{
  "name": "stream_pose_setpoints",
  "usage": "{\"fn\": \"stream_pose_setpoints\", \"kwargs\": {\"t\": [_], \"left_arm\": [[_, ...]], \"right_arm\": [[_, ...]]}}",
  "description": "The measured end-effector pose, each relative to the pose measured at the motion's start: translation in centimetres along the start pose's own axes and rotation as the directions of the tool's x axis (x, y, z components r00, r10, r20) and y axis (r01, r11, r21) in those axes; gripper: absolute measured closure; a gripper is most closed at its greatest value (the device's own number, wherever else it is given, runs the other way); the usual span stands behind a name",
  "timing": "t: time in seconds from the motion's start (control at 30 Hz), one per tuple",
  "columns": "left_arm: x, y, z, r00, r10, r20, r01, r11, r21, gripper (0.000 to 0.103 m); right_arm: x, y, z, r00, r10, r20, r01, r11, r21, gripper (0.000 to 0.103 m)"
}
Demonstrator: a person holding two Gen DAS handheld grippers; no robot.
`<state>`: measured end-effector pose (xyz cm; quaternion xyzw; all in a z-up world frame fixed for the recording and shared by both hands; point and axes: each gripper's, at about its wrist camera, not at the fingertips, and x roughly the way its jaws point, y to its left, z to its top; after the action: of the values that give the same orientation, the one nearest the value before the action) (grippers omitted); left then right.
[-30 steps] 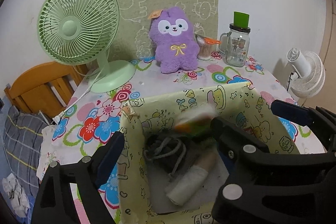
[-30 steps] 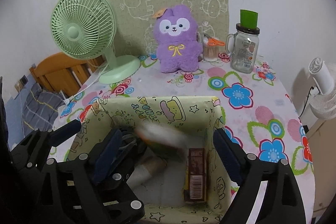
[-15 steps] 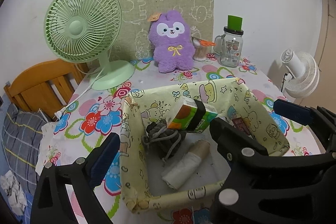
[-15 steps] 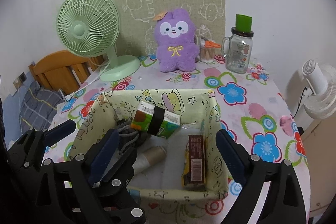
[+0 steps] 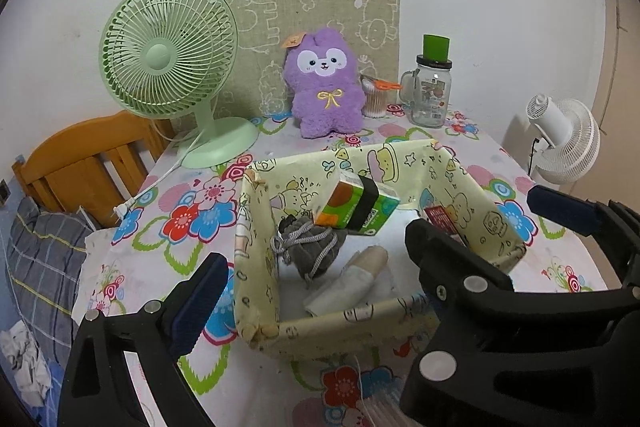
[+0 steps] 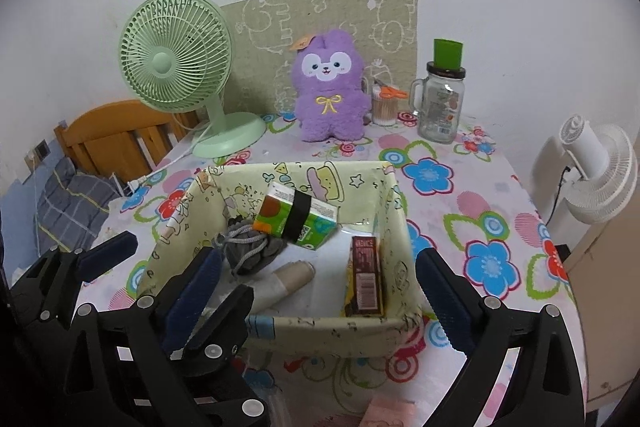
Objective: Organize soft objects
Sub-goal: 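Withdraw both open tools from the fabric box toward the loose items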
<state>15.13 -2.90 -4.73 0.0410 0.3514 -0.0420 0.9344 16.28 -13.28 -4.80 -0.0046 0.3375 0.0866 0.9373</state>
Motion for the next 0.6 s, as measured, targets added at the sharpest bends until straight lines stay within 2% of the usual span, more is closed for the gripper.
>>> {"fn": "stream_pose_setpoints", "kwargs": {"t": [0.6], "left_arm": [[-3.6,-0.7,-1.9,0.999,-0.009,0.04,0.009,1.0,-0.006,0.004]], "right_arm": [[-3.9,0.0,-1.9,0.999,-0.004,0.042,0.004,1.0,-0.003,0.003]]}}
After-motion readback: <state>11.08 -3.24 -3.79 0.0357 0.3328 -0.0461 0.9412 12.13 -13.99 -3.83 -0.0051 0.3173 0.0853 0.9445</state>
